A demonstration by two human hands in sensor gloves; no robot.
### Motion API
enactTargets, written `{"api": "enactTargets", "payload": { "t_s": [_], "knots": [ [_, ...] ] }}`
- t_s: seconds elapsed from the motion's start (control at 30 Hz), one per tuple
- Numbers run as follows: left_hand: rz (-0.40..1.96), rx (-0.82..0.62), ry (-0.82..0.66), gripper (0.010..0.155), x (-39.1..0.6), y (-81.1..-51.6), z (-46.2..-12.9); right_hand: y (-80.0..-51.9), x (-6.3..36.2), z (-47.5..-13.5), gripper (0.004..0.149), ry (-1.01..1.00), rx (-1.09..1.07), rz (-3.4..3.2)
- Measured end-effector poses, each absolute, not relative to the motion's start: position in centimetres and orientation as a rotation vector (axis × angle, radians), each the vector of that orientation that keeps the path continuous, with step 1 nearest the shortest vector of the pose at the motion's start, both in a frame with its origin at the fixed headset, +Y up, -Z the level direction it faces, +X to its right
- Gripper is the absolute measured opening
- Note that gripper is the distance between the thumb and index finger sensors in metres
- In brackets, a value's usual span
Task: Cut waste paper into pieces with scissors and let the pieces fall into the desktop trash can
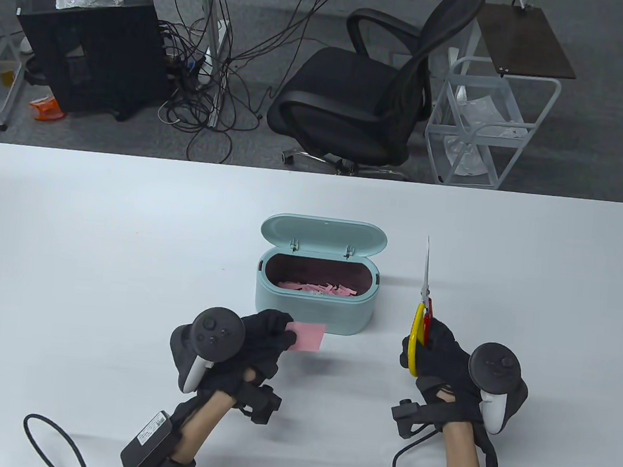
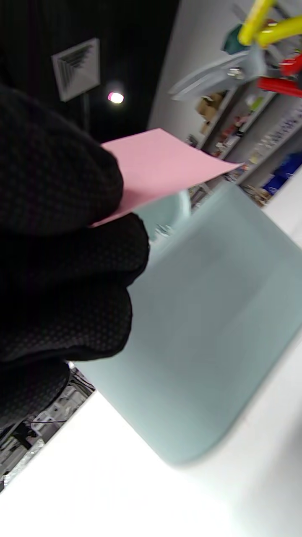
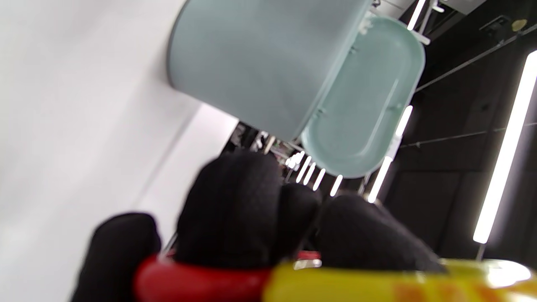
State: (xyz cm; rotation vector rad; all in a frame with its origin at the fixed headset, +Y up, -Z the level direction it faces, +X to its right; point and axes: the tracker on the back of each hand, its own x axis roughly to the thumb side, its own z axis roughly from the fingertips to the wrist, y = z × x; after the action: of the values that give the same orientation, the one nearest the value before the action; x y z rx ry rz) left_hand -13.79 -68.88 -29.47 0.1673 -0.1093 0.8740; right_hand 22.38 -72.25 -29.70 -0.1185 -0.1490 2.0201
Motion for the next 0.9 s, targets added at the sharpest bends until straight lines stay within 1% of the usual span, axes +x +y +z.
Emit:
{"api": "enactTargets", "payload": {
  "t_s": [0.13, 0.37, 0.53, 0.57, 0.73, 0.9],
  "knots": [
    [0.867, 0.273, -0.103, 0.041, -12.9, -67.5, -30.9, -72.4, 22.1, -29.8, 0.063, -0.146, -0.083, 1.985],
    [0.872, 0.317, -0.059, 0.040, -11.3, -66.7, -34.2, -72.8, 21.1, -30.2, 0.063, -0.116, -0.043, 1.925],
    [0.915, 0.278, -0.004, 0.040, -11.6, -67.7, -36.3, -73.2, 20.4, -30.5, 0.063, -0.090, -0.040, 1.925],
    [0.920, 0.265, -0.032, 0.040, -11.8, -67.9, -36.6, -73.3, 20.3, -30.6, 0.063, -0.082, -0.035, 1.931],
    [0.972, 0.247, 0.008, 0.040, -12.2, -68.9, -37.5, -73.9, 19.0, -31.3, 0.064, -0.037, 0.020, 1.912],
    [1.068, 0.225, 0.096, 0.040, -12.4, -70.5, -38.0, -75.3, 16.9, -31.8, 0.064, 0.053, 0.051, 1.809]
  ]
}}
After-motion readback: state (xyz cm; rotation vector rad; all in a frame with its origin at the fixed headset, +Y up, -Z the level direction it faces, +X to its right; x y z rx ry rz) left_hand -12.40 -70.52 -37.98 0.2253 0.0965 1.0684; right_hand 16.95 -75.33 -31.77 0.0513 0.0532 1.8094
